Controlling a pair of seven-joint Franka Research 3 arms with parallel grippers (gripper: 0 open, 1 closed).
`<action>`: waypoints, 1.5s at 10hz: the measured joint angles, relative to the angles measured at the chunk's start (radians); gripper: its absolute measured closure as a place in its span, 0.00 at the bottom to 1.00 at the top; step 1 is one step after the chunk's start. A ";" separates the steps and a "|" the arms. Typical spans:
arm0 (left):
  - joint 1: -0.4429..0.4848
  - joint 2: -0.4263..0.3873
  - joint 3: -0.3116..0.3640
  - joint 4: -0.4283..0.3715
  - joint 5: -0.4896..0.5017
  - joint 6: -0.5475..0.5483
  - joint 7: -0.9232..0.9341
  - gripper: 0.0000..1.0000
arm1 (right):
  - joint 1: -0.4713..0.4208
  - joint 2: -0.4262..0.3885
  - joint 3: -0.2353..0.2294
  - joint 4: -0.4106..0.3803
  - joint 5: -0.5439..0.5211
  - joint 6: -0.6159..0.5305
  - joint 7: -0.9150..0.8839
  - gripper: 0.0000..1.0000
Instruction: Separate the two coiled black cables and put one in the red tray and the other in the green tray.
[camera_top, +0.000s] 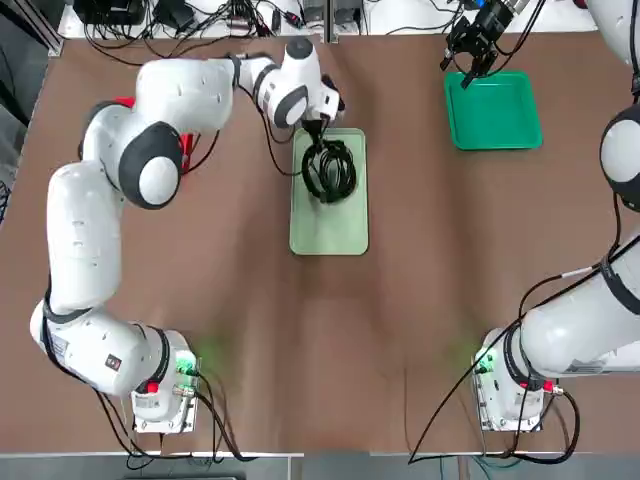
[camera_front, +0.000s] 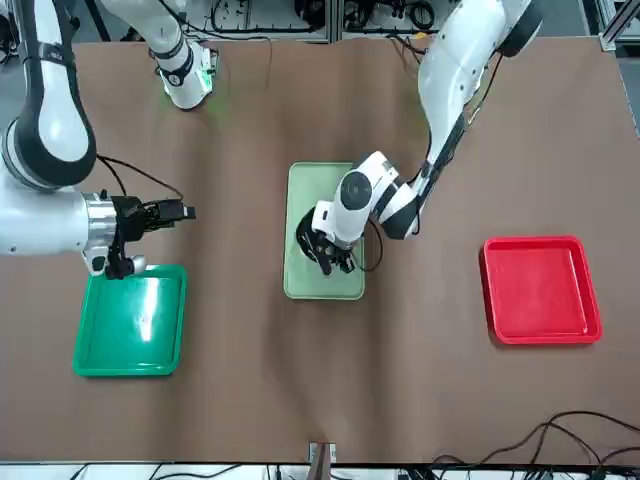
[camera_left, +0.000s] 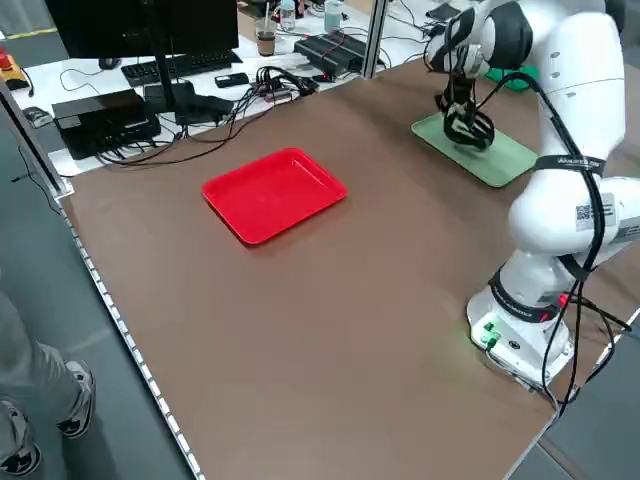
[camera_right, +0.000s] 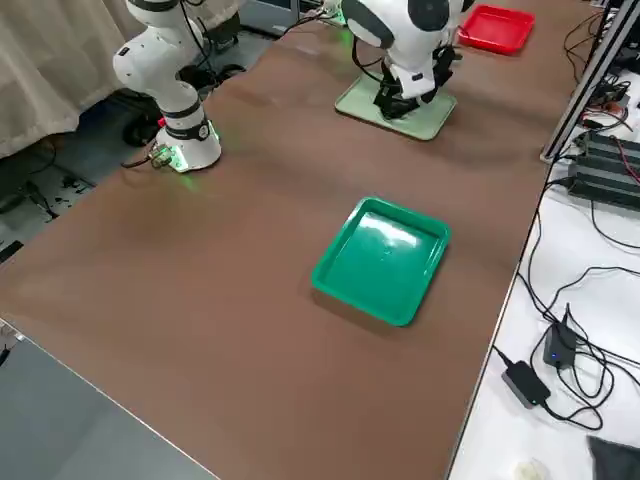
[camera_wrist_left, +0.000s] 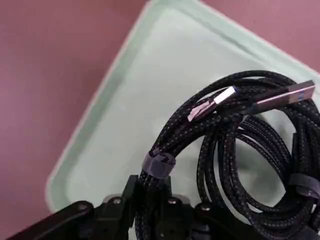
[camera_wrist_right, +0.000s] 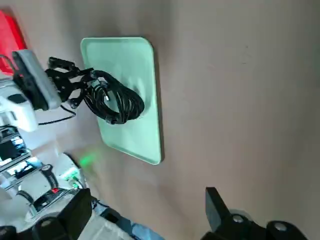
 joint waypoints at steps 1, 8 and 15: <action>0.000 -0.043 0.000 0.002 0.000 -0.039 0.000 0.78 | 0.001 0.006 0.000 -0.001 0.042 0.000 -0.001 0.00; -0.002 -0.177 -0.022 0.136 -0.082 -0.321 -0.010 0.78 | 0.005 0.116 -0.001 -0.044 0.441 0.004 -0.423 0.00; -0.005 -0.248 -0.028 0.272 -0.149 -0.488 -0.043 0.78 | 0.096 0.253 0.003 -0.111 0.756 -0.033 -0.716 0.00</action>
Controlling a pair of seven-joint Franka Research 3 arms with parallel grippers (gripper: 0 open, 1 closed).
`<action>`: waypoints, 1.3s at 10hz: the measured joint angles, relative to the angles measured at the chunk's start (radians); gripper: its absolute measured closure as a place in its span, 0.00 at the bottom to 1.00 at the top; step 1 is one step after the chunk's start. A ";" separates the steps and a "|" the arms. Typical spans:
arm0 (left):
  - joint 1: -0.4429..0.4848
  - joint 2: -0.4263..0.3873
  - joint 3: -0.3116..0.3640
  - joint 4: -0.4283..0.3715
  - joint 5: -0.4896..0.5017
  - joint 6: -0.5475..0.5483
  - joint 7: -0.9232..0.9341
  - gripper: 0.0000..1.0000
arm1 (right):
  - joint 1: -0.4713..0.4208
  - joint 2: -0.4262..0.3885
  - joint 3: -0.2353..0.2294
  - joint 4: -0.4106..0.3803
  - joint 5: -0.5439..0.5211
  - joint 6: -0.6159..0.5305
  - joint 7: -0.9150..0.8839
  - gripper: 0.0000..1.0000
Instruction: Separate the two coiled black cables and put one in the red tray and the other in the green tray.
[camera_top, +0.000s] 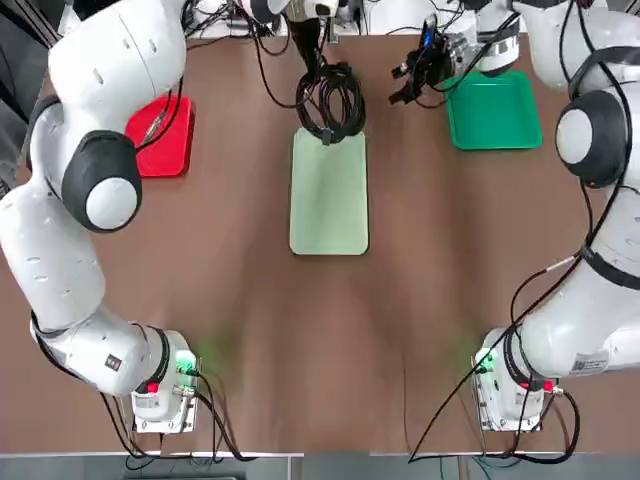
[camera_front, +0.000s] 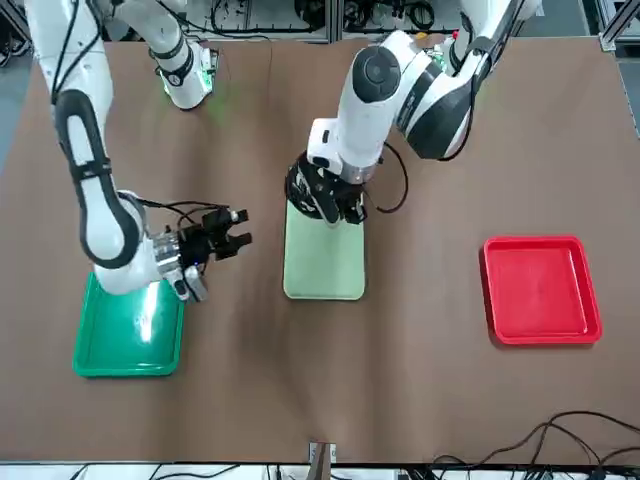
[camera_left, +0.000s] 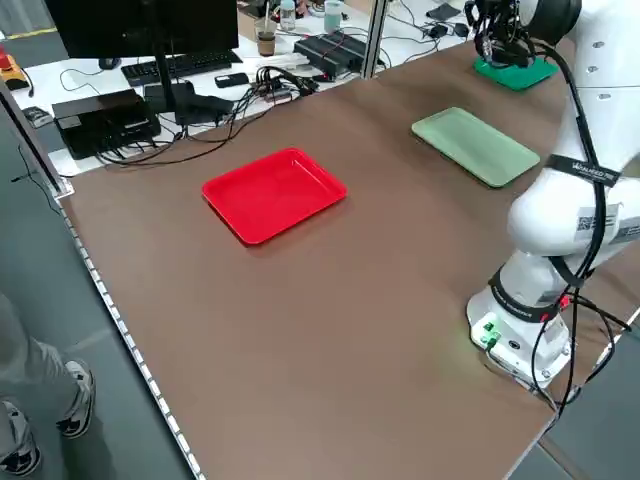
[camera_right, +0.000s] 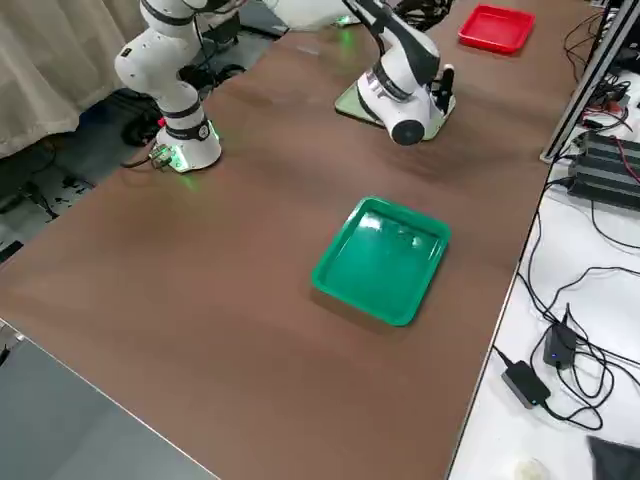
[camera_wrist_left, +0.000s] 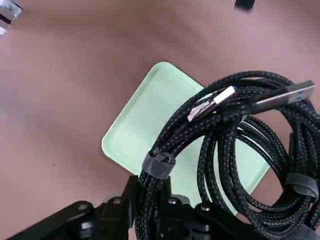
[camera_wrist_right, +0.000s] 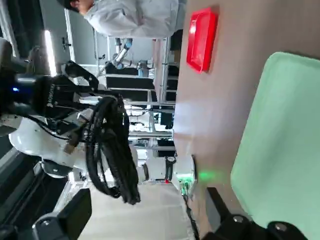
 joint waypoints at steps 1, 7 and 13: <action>-0.001 0.000 0.000 0.023 -0.005 -0.008 -0.007 0.78 | 0.018 0.000 0.001 -0.030 0.049 -0.016 -0.009 0.00; -0.012 0.098 0.000 0.136 -0.017 -0.006 -0.110 0.78 | 0.038 -0.017 -0.002 -0.087 0.118 -0.137 -0.007 0.01; -0.022 0.115 -0.001 0.167 -0.017 -0.007 -0.121 0.78 | 0.056 -0.039 0.001 -0.099 0.147 -0.136 0.001 0.43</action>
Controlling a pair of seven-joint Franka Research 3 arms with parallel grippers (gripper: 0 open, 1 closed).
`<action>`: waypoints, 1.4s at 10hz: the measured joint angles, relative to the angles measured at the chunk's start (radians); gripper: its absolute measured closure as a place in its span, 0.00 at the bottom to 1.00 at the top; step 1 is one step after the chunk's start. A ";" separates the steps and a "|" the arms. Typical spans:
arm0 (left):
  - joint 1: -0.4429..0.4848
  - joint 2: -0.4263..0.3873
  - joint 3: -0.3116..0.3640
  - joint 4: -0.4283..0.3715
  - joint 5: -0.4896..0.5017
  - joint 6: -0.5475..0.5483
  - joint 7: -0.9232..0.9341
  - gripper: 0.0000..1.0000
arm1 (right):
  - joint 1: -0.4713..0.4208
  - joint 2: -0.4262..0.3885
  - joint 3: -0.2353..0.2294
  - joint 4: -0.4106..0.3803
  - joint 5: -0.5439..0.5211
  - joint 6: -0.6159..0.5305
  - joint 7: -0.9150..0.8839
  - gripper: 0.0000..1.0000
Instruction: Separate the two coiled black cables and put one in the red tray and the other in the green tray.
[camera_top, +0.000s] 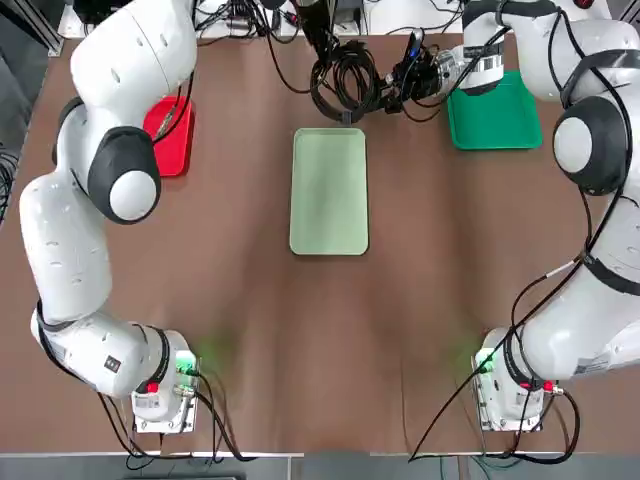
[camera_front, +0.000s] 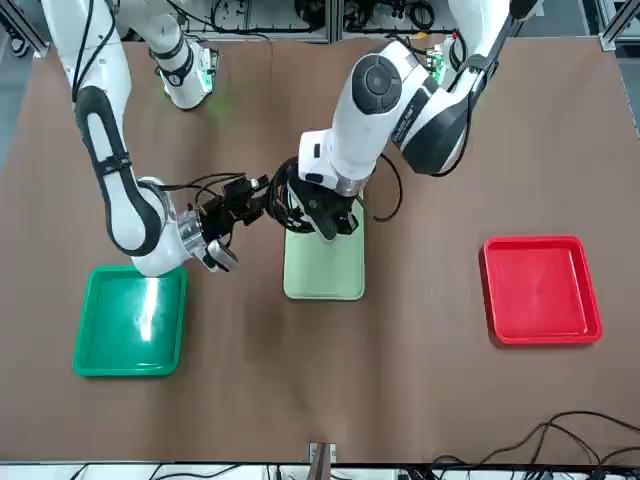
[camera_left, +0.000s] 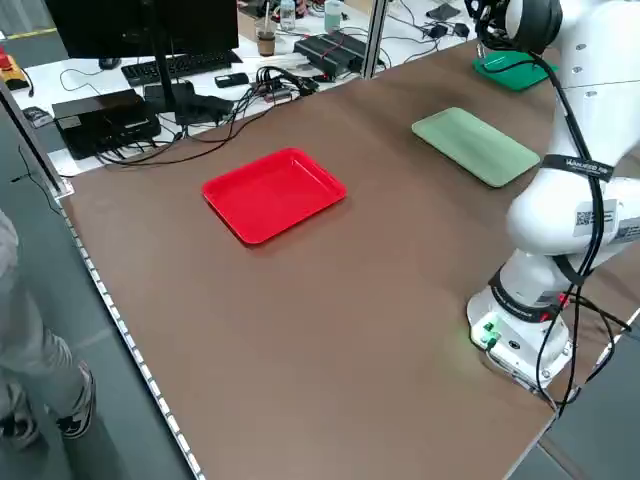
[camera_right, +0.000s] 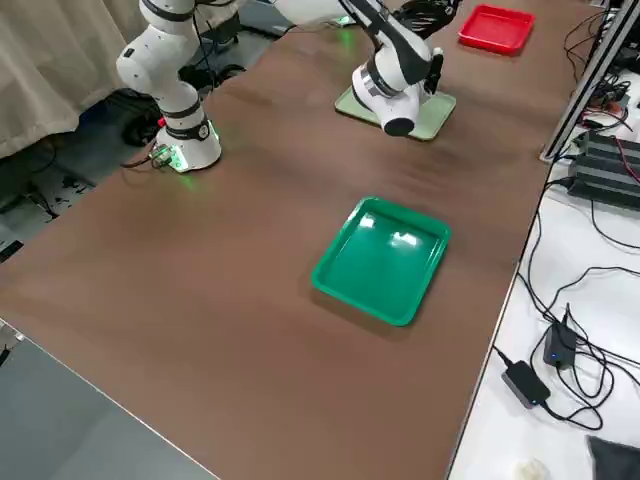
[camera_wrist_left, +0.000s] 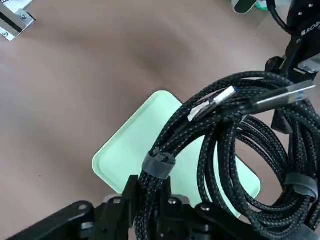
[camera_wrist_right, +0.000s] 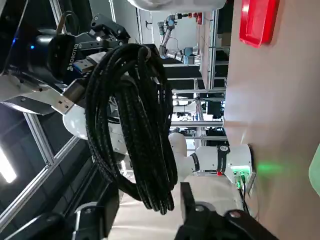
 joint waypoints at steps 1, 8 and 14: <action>0.000 0.000 0.000 0.001 0.000 0.000 0.000 0.78 | 0.000 0.000 0.000 0.000 0.000 0.000 0.000 0.49; 0.001 0.000 0.000 0.007 0.000 -0.001 0.000 0.78 | 0.000 -0.006 -0.001 0.000 0.001 0.001 0.043 0.83; 0.000 0.000 -0.009 0.020 -0.011 0.002 -0.019 0.78 | -0.042 -0.066 -0.018 0.057 -0.168 0.015 0.283 0.83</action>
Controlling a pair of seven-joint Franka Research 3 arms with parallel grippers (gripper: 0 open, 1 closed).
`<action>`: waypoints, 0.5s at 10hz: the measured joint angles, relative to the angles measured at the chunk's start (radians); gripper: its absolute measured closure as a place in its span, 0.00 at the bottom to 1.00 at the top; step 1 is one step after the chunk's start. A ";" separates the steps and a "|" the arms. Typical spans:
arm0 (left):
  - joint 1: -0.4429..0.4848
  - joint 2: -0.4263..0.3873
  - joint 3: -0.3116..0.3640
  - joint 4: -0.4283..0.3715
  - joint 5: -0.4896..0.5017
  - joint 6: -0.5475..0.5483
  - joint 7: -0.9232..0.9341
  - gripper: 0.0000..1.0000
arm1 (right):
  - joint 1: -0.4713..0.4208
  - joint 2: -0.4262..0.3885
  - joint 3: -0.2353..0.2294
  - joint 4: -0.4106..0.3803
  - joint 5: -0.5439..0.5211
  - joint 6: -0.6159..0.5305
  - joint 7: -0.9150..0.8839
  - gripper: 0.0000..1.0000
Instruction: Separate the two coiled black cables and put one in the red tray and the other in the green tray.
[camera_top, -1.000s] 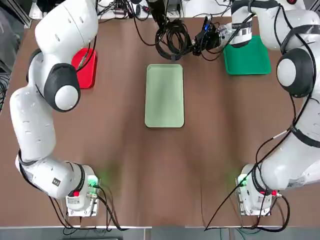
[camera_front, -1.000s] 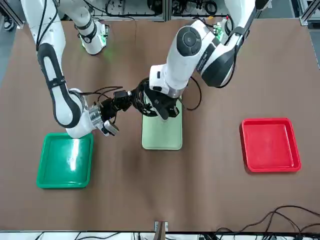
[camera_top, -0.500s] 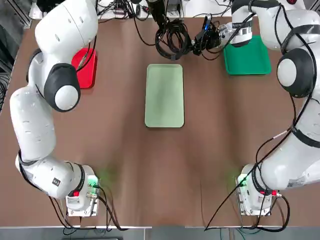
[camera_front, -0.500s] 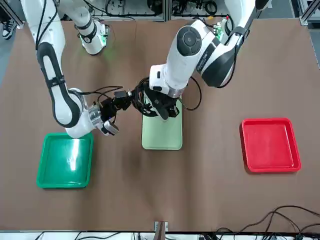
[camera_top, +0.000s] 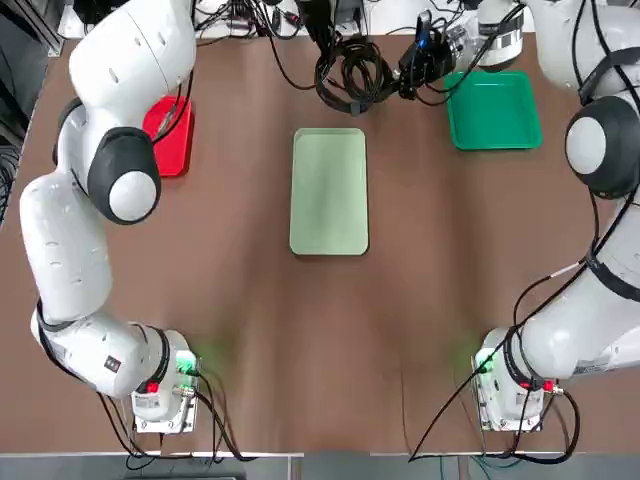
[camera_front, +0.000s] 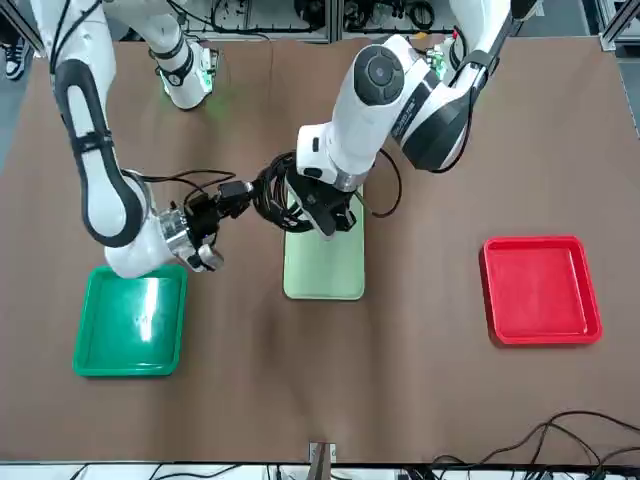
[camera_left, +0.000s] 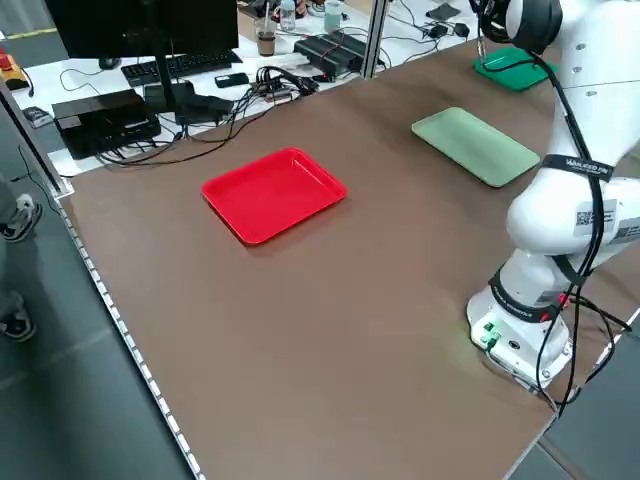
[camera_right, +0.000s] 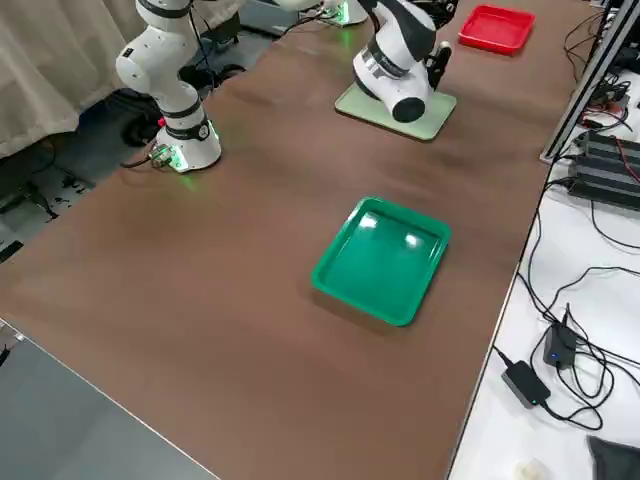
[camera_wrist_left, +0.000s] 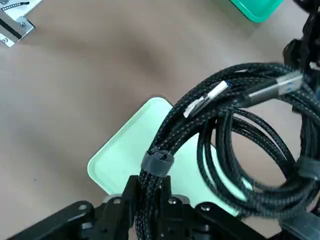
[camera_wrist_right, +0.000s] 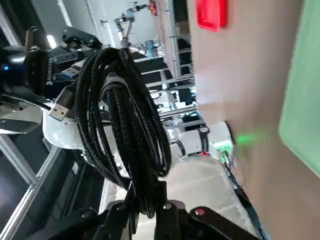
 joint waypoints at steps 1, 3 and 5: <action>0.004 0.000 0.001 0.000 0.000 -0.002 0.002 0.78 | -0.022 0.000 -0.002 0.001 -0.030 -0.002 0.004 0.83; 0.019 -0.008 0.009 0.000 0.000 -0.024 0.020 0.78 | -0.066 0.000 -0.006 0.001 -0.085 -0.021 0.007 0.83; 0.040 -0.012 0.016 0.000 0.001 -0.074 0.023 0.78 | -0.105 0.000 -0.008 0.011 -0.170 -0.023 0.007 0.83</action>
